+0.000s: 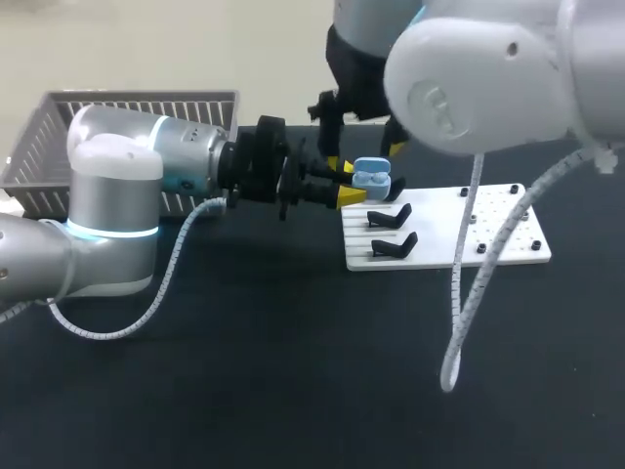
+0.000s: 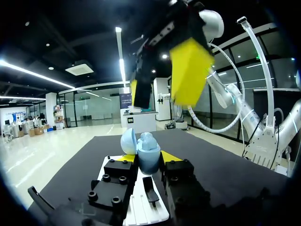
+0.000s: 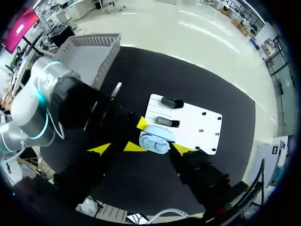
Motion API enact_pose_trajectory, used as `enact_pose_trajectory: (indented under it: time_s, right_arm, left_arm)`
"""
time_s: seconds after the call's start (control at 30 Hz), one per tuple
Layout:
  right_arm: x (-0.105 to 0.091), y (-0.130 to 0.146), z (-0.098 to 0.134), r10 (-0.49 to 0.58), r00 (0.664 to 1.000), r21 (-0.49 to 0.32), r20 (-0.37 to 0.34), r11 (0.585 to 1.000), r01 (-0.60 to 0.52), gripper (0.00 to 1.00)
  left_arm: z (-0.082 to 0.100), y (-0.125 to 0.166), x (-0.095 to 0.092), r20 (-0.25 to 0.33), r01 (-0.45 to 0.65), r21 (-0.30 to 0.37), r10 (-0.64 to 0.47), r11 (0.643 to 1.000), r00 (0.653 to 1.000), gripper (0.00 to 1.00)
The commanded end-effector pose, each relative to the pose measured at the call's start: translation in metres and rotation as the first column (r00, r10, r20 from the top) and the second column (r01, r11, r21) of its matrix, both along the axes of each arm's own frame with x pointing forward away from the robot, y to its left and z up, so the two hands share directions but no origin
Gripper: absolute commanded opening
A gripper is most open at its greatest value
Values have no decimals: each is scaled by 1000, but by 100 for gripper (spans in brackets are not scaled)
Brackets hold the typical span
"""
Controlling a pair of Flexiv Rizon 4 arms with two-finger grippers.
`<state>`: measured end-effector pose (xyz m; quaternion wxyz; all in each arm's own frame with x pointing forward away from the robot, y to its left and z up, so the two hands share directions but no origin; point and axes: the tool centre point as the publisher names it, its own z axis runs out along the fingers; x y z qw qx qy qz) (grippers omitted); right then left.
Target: Pick up each earbud case from the left stands, insert the matching earbuds, close the lid, and place the case in the box.
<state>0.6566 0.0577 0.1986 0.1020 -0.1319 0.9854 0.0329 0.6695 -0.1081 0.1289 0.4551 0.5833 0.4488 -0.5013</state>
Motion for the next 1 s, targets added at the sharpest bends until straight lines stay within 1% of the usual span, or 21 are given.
enact_pose_trajectory:
  time_s: [0.03,0.07,0.13,0.17,0.2,0.23,0.27,0.3,0.33,0.37,0.4,0.43,0.47,0.57,0.73,0.9,1.0]
  right_arm:
    - [2,-24,16,-84,991,53,106,995,78,100]
    - [6,-26,17,-110,987,66,119,993,103,100]
    - [18,-33,22,-196,960,117,199,977,176,100]
    - [26,-38,25,-242,944,145,226,966,213,100]
    - [31,-40,26,-280,923,153,265,957,247,100]
    - [36,-42,26,-298,908,161,293,952,261,100]
    - [38,-44,26,-316,900,177,300,946,273,100]
    - [44,-47,26,-347,882,184,319,936,301,100]
    - [48,-49,25,-355,872,182,338,933,310,100]
    - [52,-51,23,-366,867,189,339,929,318,100]
    - [55,-52,21,-370,861,176,349,928,328,100]
    - [58,-53,18,-348,861,139,371,938,319,100]
    - [61,-52,14,-331,870,126,366,944,306,100]
    - [68,-53,3,-317,880,84,352,948,308,100]
    - [73,-58,-7,-323,887,56,330,945,323,100]
    - [71,-64,-16,-325,894,38,308,943,330,100]
    - [70,-66,-23,-329,903,24,275,942,336,100]
  left_arm:
    - [0,0,-1,2,-3,-2,3,1000,1000,0]
    - [0,0,-1,2,-3,-2,3,1000,1000,0]
    - [0,0,-1,2,-3,-2,3,1000,1000,0]
    - [0,0,-1,2,-3,-2,3,1000,1000,0]
    - [0,0,-1,2,-3,-2,3,1000,1000,0]
    - [0,0,-1,2,-3,-2,3,1000,1000,0]
    - [0,0,-1,2,-3,-2,3,1000,1000,0]
    - [0,0,-1,2,-3,-2,3,1000,1000,0]
    - [0,0,-1,2,-3,-2,3,1000,1000,0]
    - [0,0,-1,2,-3,-2,3,1000,1000,0]
    - [0,0,-1,2,-3,-2,3,1000,1000,0]
    - [0,0,-1,2,-3,-2,3,1000,1000,0]
    - [0,0,-1,2,-3,-2,3,1000,1000,0]
    - [0,0,-1,2,-3,-2,3,1000,1000,0]
    - [0,0,-1,2,-3,-2,3,1000,1000,0]
    - [0,0,-1,2,-3,-2,3,1000,1000,0]
    - [0,0,-1,2,-3,-2,3,1000,1000,0]
